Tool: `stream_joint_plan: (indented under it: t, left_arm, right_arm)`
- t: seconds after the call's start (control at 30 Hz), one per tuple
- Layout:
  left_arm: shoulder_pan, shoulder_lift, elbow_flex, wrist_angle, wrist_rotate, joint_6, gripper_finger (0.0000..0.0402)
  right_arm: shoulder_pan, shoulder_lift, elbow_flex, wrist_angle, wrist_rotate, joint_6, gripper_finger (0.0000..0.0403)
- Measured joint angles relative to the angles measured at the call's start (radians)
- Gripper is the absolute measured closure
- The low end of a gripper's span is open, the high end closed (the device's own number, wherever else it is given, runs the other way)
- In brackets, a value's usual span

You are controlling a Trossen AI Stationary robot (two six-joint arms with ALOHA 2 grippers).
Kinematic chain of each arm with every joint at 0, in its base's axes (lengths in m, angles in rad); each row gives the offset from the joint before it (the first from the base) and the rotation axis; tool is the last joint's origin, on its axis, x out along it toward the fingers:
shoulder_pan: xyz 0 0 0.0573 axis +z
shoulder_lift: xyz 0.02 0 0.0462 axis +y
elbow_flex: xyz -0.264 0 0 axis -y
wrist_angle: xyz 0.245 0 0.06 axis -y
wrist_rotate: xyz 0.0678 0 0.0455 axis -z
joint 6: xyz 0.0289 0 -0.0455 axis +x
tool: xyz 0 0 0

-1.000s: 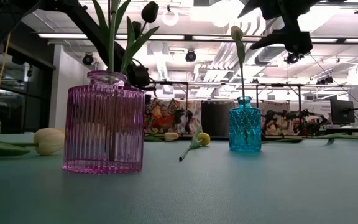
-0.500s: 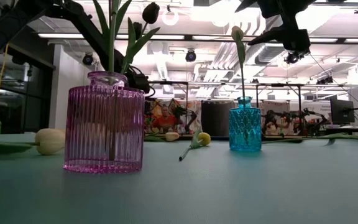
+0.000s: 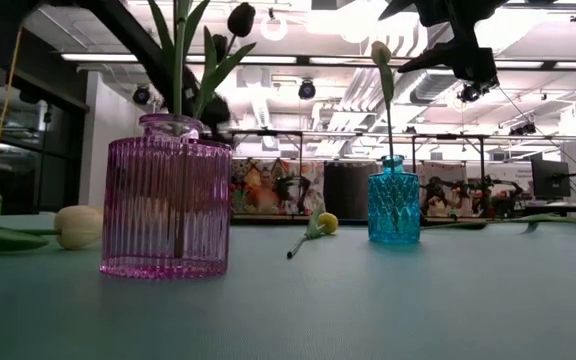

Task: Sort flowers into vase by color
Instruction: Put the top white tulip flower into the blue vase

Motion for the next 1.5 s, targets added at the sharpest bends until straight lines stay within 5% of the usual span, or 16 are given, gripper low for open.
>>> stream_joint_plan:
  t: [0.4, 0.57, 0.73, 1.0, 1.5]
  left_arm:
    - [0.082, -0.369, -0.001, 0.103, 0.199, -0.168, 0.0401]
    - [0.065, -0.481, 0.0, 0.298, 0.374, -0.31, 0.0401]
    - [0.01, -0.559, 0.001, 0.631, 0.392, -0.49, 0.0401]
    - [-0.199, -0.511, 0.002, 1.105, 0.428, -0.682, 0.0401]
    - [-0.629, -0.233, 0.002, 1.488, 0.308, -0.711, 0.0401]
  right_arm:
    - [0.002, 0.0, 0.0, 0.178, -0.021, -0.201, 0.0123]
    - [0.002, -0.012, 0.0, 0.204, -0.068, -0.277, 0.0123]
    - [0.002, -0.056, 0.0, 0.208, -0.071, -0.31, 0.0123]
    - [0.002, -0.15, 0.0, 0.315, -0.05, -0.355, 0.0123]
    - [0.001, -0.281, 0.0, 0.506, 0.065, -0.579, 0.0123]
